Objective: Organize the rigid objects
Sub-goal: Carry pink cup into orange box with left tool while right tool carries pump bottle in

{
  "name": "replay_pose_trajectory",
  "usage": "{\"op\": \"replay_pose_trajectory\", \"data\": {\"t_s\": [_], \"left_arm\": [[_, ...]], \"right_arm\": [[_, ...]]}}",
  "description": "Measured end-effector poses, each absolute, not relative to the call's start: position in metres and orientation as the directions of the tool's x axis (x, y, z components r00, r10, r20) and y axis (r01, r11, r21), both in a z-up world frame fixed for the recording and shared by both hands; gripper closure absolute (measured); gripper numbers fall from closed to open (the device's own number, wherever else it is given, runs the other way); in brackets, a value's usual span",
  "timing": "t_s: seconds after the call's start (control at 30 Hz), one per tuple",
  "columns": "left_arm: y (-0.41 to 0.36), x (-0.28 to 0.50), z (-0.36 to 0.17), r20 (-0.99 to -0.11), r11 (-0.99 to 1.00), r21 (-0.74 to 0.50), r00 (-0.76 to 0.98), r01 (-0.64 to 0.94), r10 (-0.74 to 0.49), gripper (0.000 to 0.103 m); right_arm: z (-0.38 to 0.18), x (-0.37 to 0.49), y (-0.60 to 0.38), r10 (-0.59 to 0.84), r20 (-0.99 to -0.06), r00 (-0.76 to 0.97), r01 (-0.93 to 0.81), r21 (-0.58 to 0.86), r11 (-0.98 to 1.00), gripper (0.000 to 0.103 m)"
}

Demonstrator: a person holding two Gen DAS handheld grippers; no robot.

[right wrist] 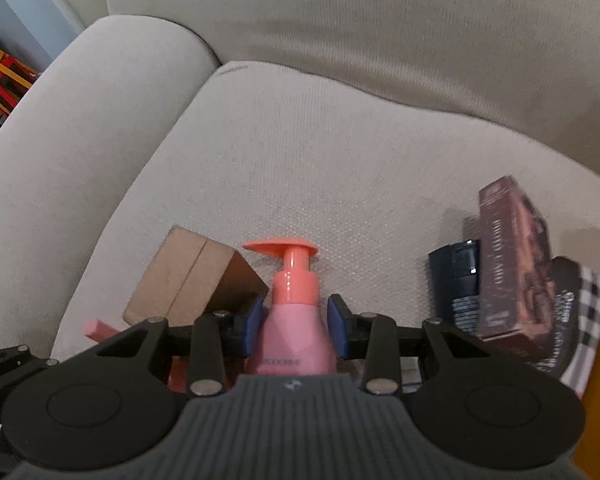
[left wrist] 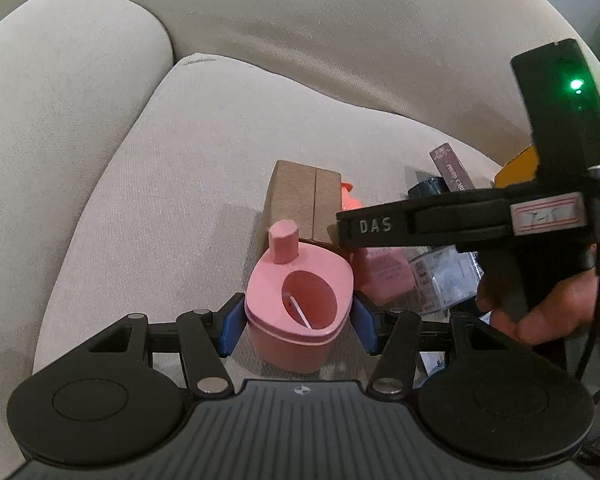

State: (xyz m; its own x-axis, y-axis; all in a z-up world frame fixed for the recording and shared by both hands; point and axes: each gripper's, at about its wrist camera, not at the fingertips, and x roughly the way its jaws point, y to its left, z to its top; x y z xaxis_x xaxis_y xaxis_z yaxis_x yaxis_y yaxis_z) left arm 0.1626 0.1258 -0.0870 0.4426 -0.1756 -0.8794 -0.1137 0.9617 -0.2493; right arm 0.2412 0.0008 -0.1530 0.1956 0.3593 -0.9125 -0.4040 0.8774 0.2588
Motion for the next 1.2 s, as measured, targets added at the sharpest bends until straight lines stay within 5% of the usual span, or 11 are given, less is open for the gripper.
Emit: {"op": "replay_pose_trajectory", "data": {"t_s": [0.47,0.8,1.2], "left_arm": [[0.108,0.141,-0.079,-0.874,0.976,-0.207,0.463,-0.073,-0.150,0.039],[0.080,0.101,-0.011,-0.808,0.982,-0.188,0.564,0.030,-0.172,0.039],[-0.041,0.138,0.070,-0.699,0.895,-0.111,0.606,0.432,-0.379,0.039]], "right_arm": [[-0.120,0.188,-0.030,0.379,-0.862,0.338,-0.398,0.234,0.887,0.071],[-0.049,0.131,-0.083,0.436,-0.745,0.505,-0.339,0.294,0.894,0.074],[0.032,0.110,-0.234,0.297,-0.610,0.735,-0.100,0.335,0.937,0.076]]}}
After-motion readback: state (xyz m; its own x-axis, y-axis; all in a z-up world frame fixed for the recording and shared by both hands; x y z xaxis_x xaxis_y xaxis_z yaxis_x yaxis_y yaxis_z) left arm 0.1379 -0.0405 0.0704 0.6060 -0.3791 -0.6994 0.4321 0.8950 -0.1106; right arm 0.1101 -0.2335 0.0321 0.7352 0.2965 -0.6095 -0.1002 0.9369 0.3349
